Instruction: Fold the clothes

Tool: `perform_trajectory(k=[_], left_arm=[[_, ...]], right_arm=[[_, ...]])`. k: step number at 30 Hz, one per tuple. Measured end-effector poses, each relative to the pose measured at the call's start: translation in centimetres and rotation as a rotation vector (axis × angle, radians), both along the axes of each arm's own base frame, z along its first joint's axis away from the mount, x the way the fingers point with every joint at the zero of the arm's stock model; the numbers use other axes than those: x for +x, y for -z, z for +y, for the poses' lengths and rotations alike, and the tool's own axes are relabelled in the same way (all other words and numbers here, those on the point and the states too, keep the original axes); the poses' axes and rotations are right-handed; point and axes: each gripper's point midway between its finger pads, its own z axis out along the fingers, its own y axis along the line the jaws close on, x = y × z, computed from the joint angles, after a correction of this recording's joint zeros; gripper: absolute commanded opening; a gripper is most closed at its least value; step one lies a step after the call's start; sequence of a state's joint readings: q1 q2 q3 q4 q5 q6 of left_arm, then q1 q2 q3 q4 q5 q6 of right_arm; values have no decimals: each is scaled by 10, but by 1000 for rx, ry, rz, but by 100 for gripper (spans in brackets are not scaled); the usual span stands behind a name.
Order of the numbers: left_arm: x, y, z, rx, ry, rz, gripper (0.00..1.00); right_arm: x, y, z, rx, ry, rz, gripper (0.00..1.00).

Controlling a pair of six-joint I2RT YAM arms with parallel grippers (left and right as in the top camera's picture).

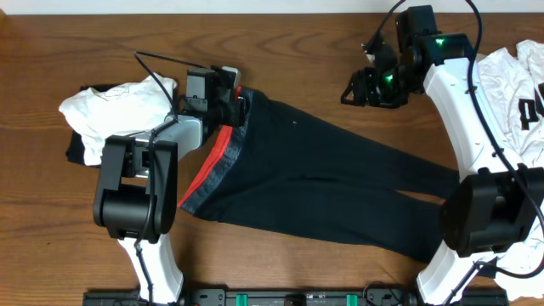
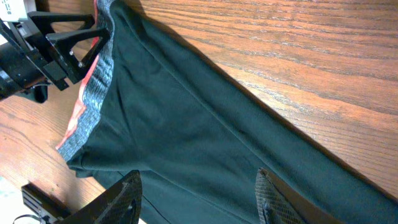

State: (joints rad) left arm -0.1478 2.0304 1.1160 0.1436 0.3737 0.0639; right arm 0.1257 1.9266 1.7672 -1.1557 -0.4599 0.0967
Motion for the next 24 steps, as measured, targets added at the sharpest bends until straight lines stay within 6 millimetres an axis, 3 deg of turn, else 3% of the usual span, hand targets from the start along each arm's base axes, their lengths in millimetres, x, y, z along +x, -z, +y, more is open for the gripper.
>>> perform_trajectory(k=[4, 6, 8, 14, 17, 24], left_arm=[[1, 5, -4, -16, 14, 4, 44], [2, 6, -5, -18, 19, 1, 31], [2, 8, -5, -22, 21, 4, 9], [7, 8, 4, -12, -34, 15, 6], [13, 7, 32, 18, -153, 38, 6], [18, 6, 128, 52, -441, 69, 6]], right_arm=[[0, 0, 0, 0, -1, -1, 57], [0, 0, 0, 0, -1, -1, 57], [0, 0, 0, 0, -2, -1, 57], [1, 2, -4, -23, 4, -2, 59], [0, 5, -10, -63, 16, 5, 62], [1, 14, -37, -191, 97, 22, 70]])
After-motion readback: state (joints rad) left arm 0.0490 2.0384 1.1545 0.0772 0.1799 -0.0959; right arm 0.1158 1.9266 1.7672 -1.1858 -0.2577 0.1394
